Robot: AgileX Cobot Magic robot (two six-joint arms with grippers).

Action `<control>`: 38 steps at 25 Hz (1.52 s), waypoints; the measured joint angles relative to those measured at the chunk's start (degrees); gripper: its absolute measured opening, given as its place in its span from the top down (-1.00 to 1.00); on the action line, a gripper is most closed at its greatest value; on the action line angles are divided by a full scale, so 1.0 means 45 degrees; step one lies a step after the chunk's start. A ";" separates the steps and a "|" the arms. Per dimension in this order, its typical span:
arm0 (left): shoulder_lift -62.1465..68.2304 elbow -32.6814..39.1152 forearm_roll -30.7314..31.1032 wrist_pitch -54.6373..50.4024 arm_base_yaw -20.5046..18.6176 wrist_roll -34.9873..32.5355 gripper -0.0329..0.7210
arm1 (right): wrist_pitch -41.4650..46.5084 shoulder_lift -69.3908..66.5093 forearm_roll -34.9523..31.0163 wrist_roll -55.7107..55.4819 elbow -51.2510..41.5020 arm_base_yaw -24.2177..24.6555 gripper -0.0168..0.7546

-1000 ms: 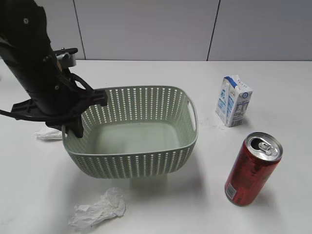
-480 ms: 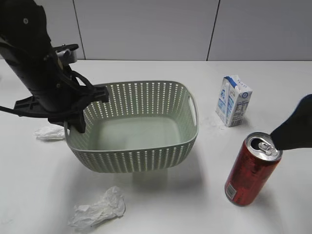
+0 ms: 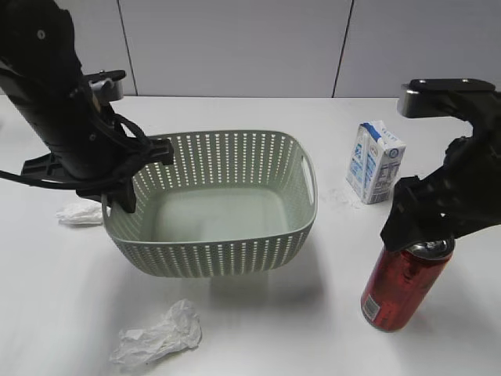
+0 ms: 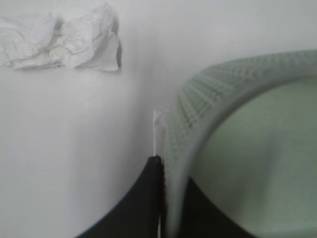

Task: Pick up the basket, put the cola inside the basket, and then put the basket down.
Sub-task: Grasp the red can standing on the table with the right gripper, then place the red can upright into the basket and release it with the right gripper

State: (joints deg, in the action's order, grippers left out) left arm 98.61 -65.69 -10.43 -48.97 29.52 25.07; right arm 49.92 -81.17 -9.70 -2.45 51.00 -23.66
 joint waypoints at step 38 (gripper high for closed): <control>0.0200 0.0081 0.0013 0.0529 0.0000 -0.0014 0.91 | 0.3839 -0.3040 0.0694 0.1085 1.0910 -0.2609 -0.33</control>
State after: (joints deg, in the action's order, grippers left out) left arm 99.51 -65.33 -10.37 -46.59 29.52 25.01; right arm 67.20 -94.85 -6.57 2.43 100.09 -35.40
